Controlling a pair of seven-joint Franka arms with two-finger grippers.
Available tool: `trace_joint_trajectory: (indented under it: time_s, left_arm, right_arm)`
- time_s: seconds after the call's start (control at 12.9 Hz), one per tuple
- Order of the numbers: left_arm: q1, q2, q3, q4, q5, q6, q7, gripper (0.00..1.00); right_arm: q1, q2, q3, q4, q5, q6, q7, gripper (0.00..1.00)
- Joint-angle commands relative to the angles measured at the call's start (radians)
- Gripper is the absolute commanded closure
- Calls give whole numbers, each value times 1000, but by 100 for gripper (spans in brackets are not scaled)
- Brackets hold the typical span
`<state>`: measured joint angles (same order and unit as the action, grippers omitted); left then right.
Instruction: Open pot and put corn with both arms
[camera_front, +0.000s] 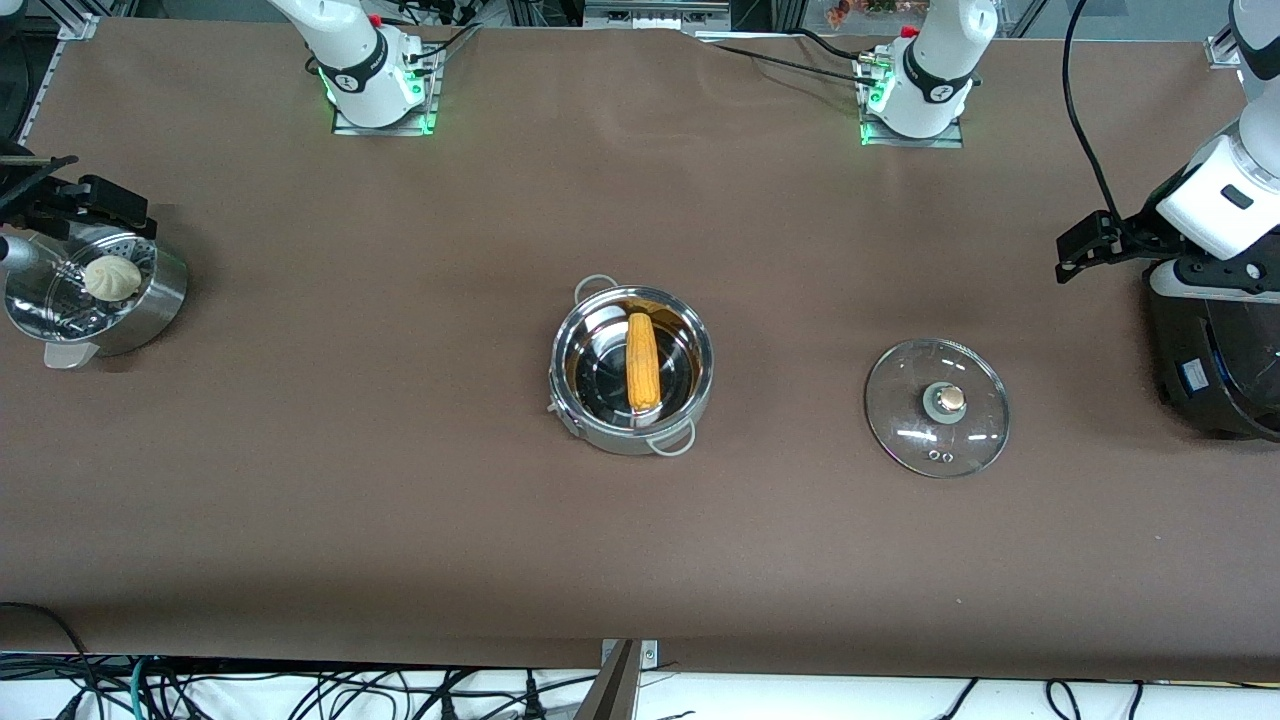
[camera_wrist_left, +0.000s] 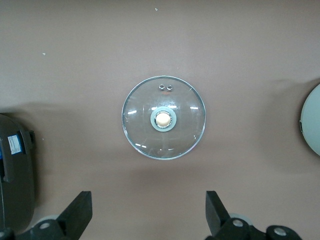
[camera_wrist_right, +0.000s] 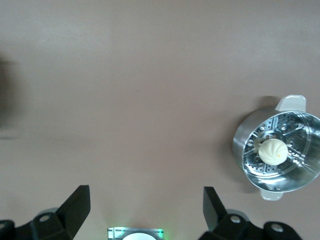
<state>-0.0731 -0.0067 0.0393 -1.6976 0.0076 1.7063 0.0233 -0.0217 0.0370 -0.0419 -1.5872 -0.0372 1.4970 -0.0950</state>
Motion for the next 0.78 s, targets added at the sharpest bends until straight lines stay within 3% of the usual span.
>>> trace_joint_trajectory:
  time_s: [0.0,0.7]
  left_arm:
    - [-5,-10,1,6,3,-8,-10,0]
    - [1,-9,2,6,3,-8,-3,0]
  right_arm:
    - [5,12,1,26,-18,-4,15,0]
    - [3,26,-1,41,-15,0,1,0]
